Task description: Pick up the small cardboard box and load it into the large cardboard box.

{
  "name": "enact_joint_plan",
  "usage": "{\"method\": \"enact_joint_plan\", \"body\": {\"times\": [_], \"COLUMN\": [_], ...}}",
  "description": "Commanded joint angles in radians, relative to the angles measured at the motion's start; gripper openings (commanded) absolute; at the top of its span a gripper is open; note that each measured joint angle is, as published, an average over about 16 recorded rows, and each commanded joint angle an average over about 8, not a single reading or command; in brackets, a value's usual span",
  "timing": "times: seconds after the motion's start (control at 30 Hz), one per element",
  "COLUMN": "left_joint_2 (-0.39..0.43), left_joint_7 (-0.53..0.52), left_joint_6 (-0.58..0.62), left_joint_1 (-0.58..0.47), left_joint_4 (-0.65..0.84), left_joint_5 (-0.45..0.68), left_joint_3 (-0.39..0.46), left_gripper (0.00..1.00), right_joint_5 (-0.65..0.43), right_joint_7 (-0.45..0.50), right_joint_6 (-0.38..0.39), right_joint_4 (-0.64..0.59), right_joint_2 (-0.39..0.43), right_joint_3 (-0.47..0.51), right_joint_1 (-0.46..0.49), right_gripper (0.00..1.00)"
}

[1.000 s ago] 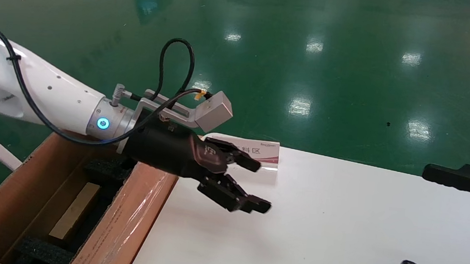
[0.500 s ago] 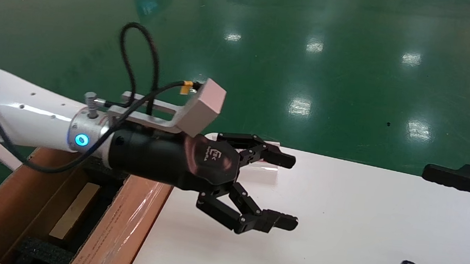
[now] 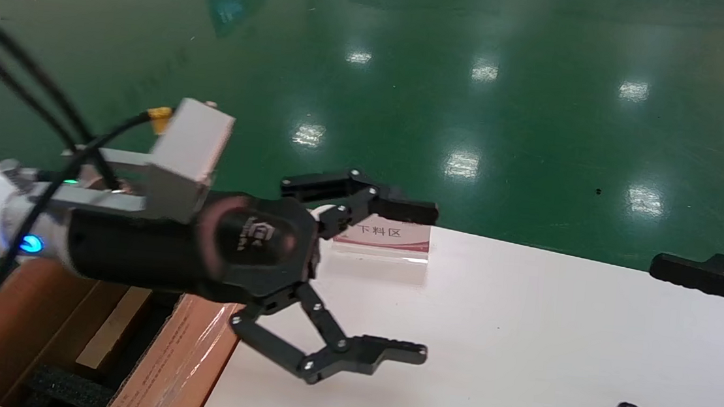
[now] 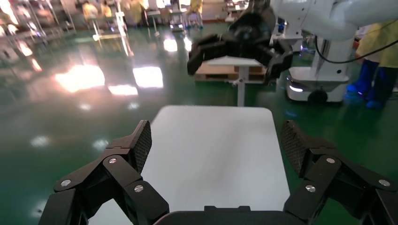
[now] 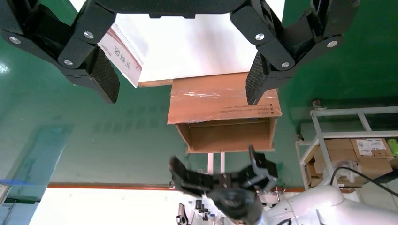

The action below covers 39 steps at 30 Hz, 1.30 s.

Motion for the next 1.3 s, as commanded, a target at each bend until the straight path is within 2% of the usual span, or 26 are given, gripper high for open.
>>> {"method": "enact_joint_plan", "body": {"times": [0.03, 1.3], "left_joint_2": [-0.003, -0.003], "left_joint_7": [0.013, 0.014], "left_joint_6": [0.009, 0.010], "left_joint_1": [0.032, 0.035], "left_joint_4": [-0.016, -0.017], "left_joint_5": [0.000, -0.001], "left_joint_3": [-0.052, -0.057], "left_gripper": [1.00, 1.00], "right_joint_5": [0.000, -0.004], "right_joint_7": [0.000, 0.003], "right_joint_6": [0.000, -0.002], "right_joint_4": [0.000, 0.001], "right_joint_2": [0.000, -0.002], "right_joint_3": [0.001, 0.006], "right_joint_1": [0.000, -0.002], "right_gripper": [1.00, 1.00]}}
